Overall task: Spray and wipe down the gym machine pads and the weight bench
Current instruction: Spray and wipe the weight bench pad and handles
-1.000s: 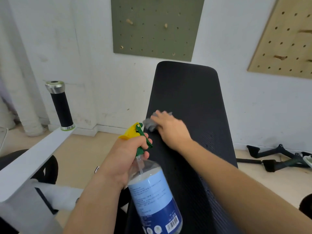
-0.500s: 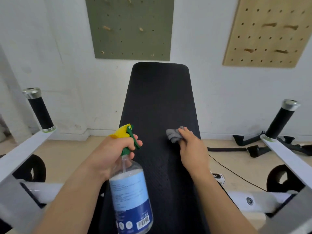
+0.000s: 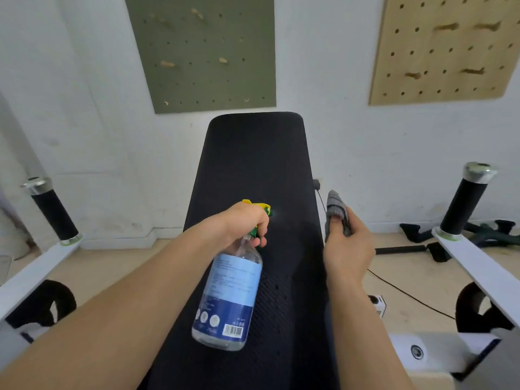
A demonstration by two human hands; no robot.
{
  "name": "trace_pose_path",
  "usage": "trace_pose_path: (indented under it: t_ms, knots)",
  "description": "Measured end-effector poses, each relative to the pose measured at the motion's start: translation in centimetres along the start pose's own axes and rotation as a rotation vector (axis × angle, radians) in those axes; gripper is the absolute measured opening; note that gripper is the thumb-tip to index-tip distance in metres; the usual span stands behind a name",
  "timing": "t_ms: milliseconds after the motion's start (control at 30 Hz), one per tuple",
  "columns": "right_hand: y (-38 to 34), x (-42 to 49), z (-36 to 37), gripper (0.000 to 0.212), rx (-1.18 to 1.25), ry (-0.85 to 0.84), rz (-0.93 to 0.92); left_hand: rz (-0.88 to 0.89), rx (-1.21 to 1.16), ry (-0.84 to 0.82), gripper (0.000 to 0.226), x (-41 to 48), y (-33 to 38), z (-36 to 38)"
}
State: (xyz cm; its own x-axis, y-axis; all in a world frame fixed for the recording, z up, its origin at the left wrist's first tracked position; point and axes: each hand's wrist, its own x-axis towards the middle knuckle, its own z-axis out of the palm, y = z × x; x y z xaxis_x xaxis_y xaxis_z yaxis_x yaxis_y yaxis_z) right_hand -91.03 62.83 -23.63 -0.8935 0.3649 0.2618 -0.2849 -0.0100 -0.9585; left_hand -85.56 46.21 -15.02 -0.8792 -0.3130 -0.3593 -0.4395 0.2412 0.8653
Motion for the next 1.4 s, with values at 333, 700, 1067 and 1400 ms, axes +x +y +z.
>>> trace_pose_path:
  t_ms: [333, 700, 1067, 1400]
  knots:
    - [0.4, 1.5, 1.4, 0.027, -0.107, -0.069, -0.106, -0.019, -0.007, 0.071, 0.020, 0.0, -3.0, -2.8]
    - [1.0, 3.8, 9.0, 0.035, -1.072, -0.603, -0.732, 0.053, -0.102, 0.081, 0.027, -1.2, -2.1, -5.1]
    - [1.5, 1.7, 3.7, 0.048, -1.100, -0.805, -0.886, 0.033, -0.121, 0.020, 0.029, -3.0, -4.1, -3.3]
    - [5.5, -6.8, -4.4, 0.056, -0.981, -0.720, -0.930, 0.044, -0.262, -0.030, 0.035, -8.1, -7.6, -1.5]
